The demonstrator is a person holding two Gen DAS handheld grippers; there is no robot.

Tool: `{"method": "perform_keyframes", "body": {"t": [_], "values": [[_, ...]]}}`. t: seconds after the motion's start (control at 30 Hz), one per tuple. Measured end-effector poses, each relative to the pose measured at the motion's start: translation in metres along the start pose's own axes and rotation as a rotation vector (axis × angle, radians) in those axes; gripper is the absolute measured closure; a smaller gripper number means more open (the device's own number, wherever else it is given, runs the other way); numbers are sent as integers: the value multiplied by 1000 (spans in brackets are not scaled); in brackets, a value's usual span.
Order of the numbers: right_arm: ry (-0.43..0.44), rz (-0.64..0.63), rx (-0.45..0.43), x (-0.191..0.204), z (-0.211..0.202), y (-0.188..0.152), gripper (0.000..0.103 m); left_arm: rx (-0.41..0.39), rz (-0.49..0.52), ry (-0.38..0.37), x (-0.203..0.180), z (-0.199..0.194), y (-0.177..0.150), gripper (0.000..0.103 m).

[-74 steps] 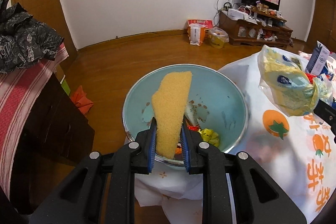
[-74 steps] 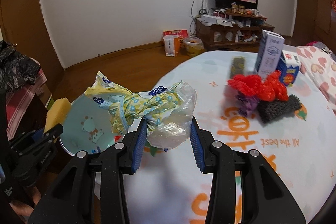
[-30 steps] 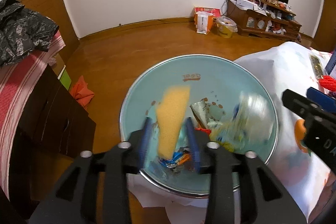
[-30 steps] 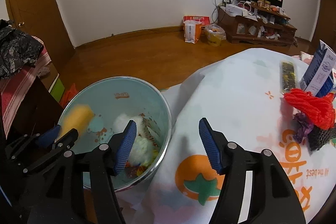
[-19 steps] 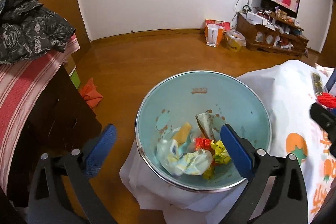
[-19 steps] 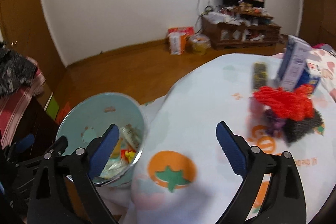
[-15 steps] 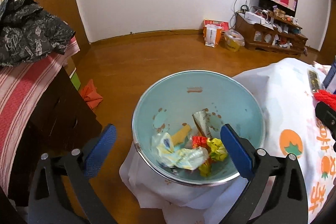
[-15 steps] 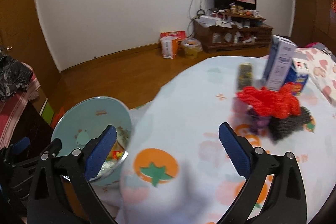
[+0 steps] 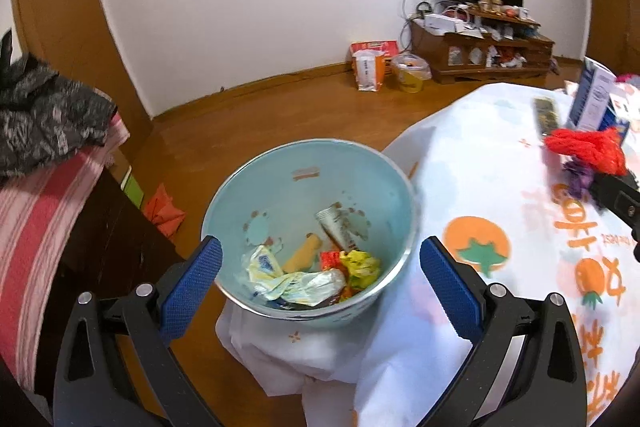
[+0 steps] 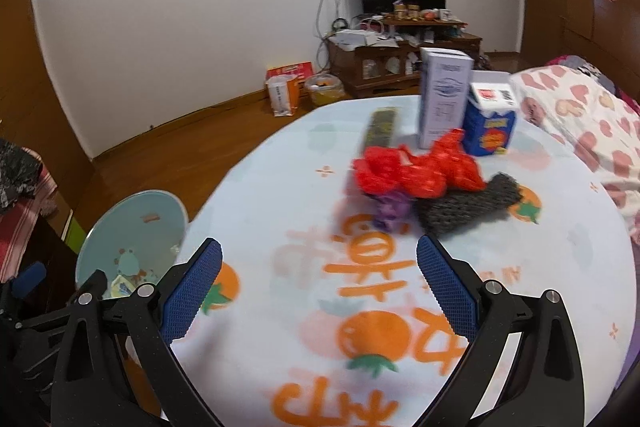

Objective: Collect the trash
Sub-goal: 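Move both open tools back toward the mesh nets on the table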

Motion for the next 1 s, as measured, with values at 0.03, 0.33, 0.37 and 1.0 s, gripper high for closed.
{"method": "perform_keyframes", "body": {"t": [0.03, 0.33, 0.37, 1.0], "values": [[-10, 9, -3, -9, -3, -1, 7, -5, 8, -4, -5, -3, 1, 6], [-77, 71, -16, -66, -18, -7, 7, -28, 78, -32, -47, -21, 4, 6], [-85, 77, -16, -73, -19, -9, 7, -30, 82, -36, -51, -22, 4, 6], [-228, 152, -2, -165, -29, -25, 9, -34, 148, -103, -107, -29, 9, 6]]}}
Point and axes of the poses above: each gripper's, at about its wrist camera, not at the fingertips, and z roughly the way its jaws point, x to its left, y to its top, the point moved 5 cm from there along z, roughly the way its jaws point, and after that the axes turned 4 degrees about -x, right-handed, at the moved point
